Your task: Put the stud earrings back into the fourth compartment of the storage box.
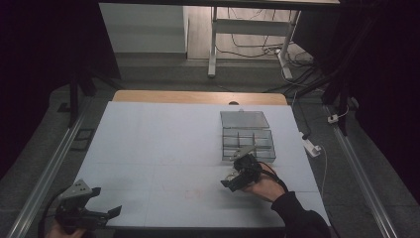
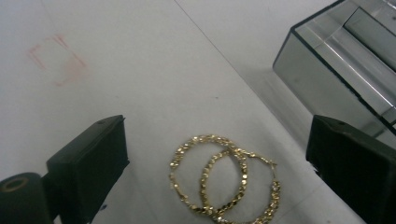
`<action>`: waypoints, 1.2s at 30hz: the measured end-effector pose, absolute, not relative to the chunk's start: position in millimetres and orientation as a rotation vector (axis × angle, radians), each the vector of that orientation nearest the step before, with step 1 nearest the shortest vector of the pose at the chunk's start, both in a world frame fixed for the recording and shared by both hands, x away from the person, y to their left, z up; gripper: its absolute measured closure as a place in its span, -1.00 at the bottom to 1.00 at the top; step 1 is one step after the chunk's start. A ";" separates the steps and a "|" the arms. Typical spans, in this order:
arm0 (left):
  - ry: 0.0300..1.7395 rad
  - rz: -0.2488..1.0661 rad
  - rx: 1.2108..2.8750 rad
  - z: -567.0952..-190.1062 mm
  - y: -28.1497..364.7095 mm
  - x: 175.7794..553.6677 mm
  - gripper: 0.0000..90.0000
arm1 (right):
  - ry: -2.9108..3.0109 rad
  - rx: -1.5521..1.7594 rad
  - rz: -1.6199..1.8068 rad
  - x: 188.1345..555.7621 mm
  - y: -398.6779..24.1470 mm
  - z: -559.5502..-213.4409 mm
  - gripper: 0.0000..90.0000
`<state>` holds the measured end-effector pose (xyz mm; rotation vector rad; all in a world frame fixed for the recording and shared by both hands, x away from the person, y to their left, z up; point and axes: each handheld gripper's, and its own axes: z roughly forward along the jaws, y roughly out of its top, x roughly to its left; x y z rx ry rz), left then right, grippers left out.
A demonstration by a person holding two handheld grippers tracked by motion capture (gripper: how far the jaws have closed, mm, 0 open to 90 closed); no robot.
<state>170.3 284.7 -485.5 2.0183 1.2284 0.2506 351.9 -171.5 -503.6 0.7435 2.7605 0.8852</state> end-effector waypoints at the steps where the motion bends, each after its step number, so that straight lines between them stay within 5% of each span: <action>1: 1.228 0.251 2.019 -485.5 284.7 170.3 -1.00 | 2.769 0.735 0.876 354.0 -171.4 -504.5 -0.72; 10: 1.225 0.249 2.021 -485.5 284.6 170.5 -1.00 | 2.849 0.685 0.840 366.3 -171.7 -506.8 0.08; 19: 1.223 0.248 2.023 -485.6 284.2 171.2 -1.00 | 2.901 0.567 0.801 367.0 -168.0 -508.6 0.61; 21: 1.222 0.248 2.024 -485.6 284.0 171.3 -1.00 | 2.901 0.551 0.790 365.9 -166.9 -509.4 0.91; 36: 1.226 0.243 2.020 -485.8 284.8 171.8 -1.00 | 2.889 0.682 0.797 365.7 -165.4 -503.9 0.93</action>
